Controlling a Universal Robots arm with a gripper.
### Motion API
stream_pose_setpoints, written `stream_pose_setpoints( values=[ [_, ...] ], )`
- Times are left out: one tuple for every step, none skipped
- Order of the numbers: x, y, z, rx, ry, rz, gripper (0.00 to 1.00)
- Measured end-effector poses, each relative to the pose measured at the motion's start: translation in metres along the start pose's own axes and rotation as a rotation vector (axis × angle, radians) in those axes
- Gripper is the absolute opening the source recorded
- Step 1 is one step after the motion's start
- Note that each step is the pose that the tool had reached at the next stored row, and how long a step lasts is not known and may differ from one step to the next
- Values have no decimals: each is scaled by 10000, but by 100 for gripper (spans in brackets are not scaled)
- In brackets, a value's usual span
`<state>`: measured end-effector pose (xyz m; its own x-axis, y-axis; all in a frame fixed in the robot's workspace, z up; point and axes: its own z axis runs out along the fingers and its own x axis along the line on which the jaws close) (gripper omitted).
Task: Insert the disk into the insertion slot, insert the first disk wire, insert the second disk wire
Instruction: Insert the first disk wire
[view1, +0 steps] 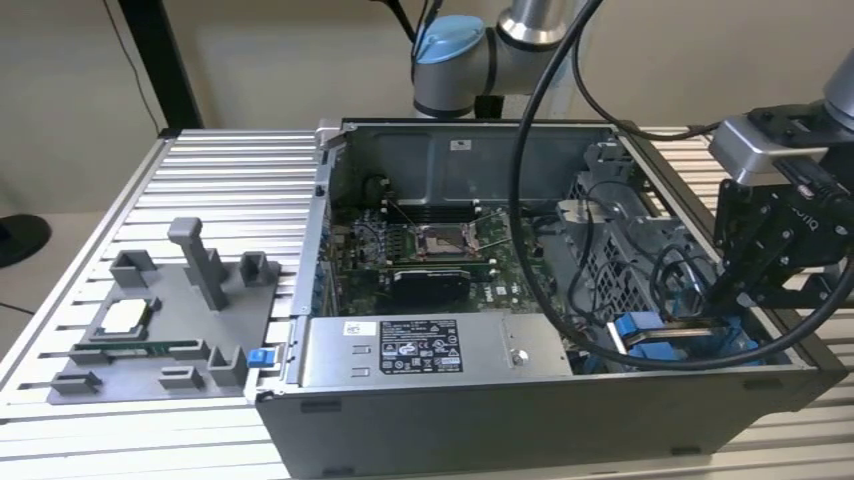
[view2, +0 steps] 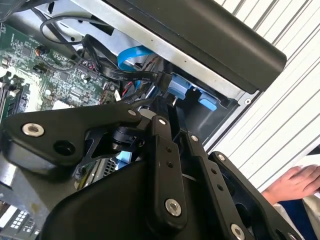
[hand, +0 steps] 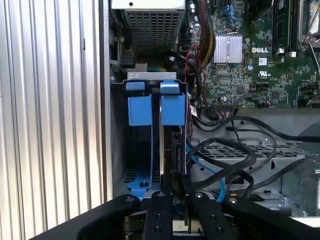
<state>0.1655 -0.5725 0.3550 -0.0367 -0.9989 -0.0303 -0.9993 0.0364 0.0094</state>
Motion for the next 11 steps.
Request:
stream_pose_setpoints(
  values=[
    [-7,0,3,3,0,0,0],
    [-12,1,6,6,0,0,0],
    [-18,1,8,9,-1,-1,0],
    [-19,1,9,9,-2,-1,0],
    [-21,2,11,10,0,0,0],
    [-21,2,14,10,0,0,0],
    [-21,2,14,10,0,0,0],
    [-21,2,14,10,0,0,0],
    [-21,2,14,10,0,0,0],
    [-21,2,14,10,0,0,0],
    [-21,1,14,10,0,0,0]
  ],
)
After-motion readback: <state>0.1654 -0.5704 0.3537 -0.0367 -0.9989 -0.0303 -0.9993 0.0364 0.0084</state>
